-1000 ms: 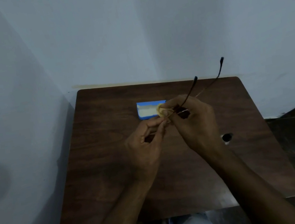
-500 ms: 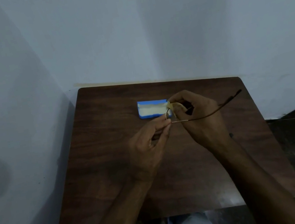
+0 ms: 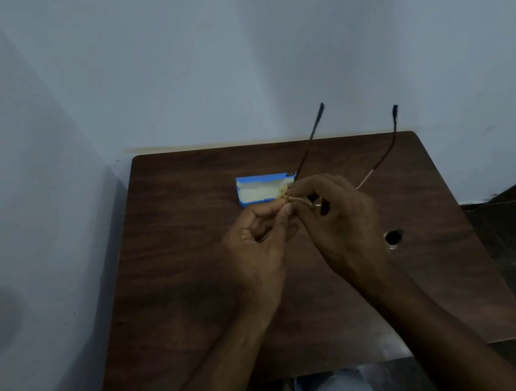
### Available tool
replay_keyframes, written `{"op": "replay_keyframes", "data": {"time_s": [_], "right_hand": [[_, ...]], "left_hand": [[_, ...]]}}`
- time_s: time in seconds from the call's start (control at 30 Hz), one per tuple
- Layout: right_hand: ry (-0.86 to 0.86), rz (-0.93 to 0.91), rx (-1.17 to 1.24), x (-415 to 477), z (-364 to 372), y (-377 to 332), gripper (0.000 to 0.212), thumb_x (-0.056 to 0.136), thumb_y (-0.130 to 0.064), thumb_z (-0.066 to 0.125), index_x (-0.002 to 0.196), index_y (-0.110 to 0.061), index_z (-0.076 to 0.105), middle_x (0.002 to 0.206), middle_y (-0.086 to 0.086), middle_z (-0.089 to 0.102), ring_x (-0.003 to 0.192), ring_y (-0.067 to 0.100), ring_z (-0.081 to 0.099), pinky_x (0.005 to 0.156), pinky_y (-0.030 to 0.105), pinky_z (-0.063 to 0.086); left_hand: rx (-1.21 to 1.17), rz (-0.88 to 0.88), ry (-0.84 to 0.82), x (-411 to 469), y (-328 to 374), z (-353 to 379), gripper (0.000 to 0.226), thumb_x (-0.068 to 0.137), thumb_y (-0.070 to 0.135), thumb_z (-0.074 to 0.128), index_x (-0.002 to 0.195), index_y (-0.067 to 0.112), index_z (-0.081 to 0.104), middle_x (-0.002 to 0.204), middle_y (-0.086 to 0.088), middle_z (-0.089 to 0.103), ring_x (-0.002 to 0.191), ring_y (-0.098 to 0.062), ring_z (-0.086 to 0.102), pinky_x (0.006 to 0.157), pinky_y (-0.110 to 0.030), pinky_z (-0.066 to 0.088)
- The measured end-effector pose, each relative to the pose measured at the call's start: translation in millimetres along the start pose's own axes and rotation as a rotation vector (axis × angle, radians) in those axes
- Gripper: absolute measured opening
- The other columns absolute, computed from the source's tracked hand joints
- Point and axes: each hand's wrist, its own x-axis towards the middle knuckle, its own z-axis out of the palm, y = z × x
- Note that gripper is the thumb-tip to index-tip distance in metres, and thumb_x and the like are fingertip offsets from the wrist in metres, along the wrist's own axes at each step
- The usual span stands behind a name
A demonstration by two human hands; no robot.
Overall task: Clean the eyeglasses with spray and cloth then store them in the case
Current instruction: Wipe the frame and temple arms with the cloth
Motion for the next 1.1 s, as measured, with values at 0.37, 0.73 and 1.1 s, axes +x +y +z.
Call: {"op": "replay_keyframes", "data": {"time_s": [0.37,0.73,1.1], "right_hand": [[0.02,-0.107,-0.292,-18,-11,11,0.011,0.093,-0.01,0.077,0.104,-0.009,0.075,0.101,0.006,0.07,0.092,0.024,0.062,0.077,0.034,0.049],[-0.059,-0.075,-0.281,-15,-17,13,0.01,0.091,-0.008,0.077,0.101,-0.011,0.074,0.11,0.005,0.067,0.101,0.024,0.06,0.08,0.025,0.042],[-0.089,-0.095,-0.336,-11,-20,7,0.011,0.09,-0.017,0.078,0.098,-0.011,0.073,0.104,0.003,0.073,0.093,0.025,0.062,0.073,0.038,0.052]], "left_hand": [[-0.085,-0.114,0.003,-3,2,12,0.016,0.095,0.0,0.069,0.109,-0.008,0.071,0.102,-0.014,0.08,0.095,-0.024,0.079,0.077,-0.03,0.064],[-0.003,-0.033,0.039,-7,-1,10,0.015,0.094,0.004,0.071,0.107,-0.004,0.073,0.1,-0.011,0.081,0.094,-0.024,0.079,0.078,-0.03,0.064],[0.102,0.04,0.003,-15,0,8,0.013,0.093,-0.001,0.072,0.105,-0.005,0.074,0.097,-0.005,0.081,0.09,-0.015,0.079,0.075,-0.025,0.064]]}}
